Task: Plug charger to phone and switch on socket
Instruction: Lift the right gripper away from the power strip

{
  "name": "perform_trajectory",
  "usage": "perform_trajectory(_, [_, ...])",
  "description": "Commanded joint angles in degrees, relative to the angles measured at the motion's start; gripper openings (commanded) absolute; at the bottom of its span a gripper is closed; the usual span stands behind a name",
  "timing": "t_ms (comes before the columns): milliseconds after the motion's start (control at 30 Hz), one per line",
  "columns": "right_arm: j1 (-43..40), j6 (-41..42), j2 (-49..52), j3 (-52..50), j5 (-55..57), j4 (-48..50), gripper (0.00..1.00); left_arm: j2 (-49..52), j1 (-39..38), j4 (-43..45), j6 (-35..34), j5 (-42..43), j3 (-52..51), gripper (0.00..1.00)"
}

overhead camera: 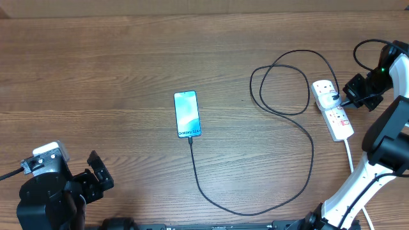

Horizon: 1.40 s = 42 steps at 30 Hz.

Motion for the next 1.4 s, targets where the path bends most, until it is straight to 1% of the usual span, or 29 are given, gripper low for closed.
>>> perform_trajectory(0, [0.28, -0.24, 0.44, -0.2, -1.46, 0.52, 0.04, -0.52, -0.17, 0.22, -0.57, -0.76, -0.37, 1.0])
perform_trajectory(400, [2.54, -0.22, 4.74, -0.2, -1.46, 0.5, 0.04, -0.52, -0.17, 0.2, -0.57, -0.76, -0.37, 1.0])
perform_trajectory(633, [4.07, -0.02, 4.9, -0.46, -1.07, 0.79, 0.04, -0.52, -0.17, 0.22, -0.57, -0.76, -0.37, 1.0])
perform_trajectory(700, [4.07, 0.09, 4.59, -0.37, 0.44, 0.28, 0.04, -0.52, -0.17, 0.2, -0.57, -0.76, -0.37, 0.99])
perform_trajectory(800, [3.82, 1.99, 2.38, 0.79, 6.69, -2.51, 0.04, -0.52, -0.17, 0.2, -0.57, -0.76, -0.37, 1.0])
perform_trajectory(867, [3.67, 2.43, -1.16, 2.16, 11.43, -3.93, 0.04, -0.57, -0.17, 0.22, -0.57, -0.76, -0.37, 0.99])
perform_trajectory(933, [3.63, 2.47, -6.93, 3.74, 14.49, -4.33, 0.04, -0.57, -0.17, 0.2, -0.57, -0.76, -0.39, 1.0])
perform_trajectory(967, [3.63, 2.62, -9.14, 4.13, 14.51, -4.11, 0.04, -0.57, -0.17, 0.2, -0.57, -0.76, -0.37, 1.0])
perform_trajectory(1000, [3.63, 3.52, -14.08, 4.48, 14.19, -2.78, 0.04, -0.61, -0.17, 0.22, -0.57, -0.76, -0.37, 1.0])
perform_trajectory(1100, [4.0, 6.54, -23.87, 4.46, 12.98, 1.14, 0.04, -1.11, -0.17, 0.2, -0.57, -0.76, -0.37, 1.0])
perform_trajectory(1133, [4.24, 7.41, -27.93, 4.46, 11.69, 2.91, 0.04, -1.68, -0.17, 0.2, -0.57, -0.76, -0.39, 1.0])
perform_trajectory(1233, [5.88, 7.54, -41.44, 4.46, 2.36, 10.69, 0.04, -5.46, -0.13, 0.2, -0.57, -0.76, -0.39, 1.0])
perform_trajectory(1267, [6.19, 7.54, -43.08, 4.46, 1.16, 11.87, 0.04, -6.23, -0.13, 0.2, -0.57, -0.76, -0.39, 1.0])
perform_trajectory(1367, [7.91, 7.56, -51.01, 4.46, -4.68, 19.78, 0.04, -10.27, -0.13, 0.17, -0.57, -0.76, -0.39, 1.0])
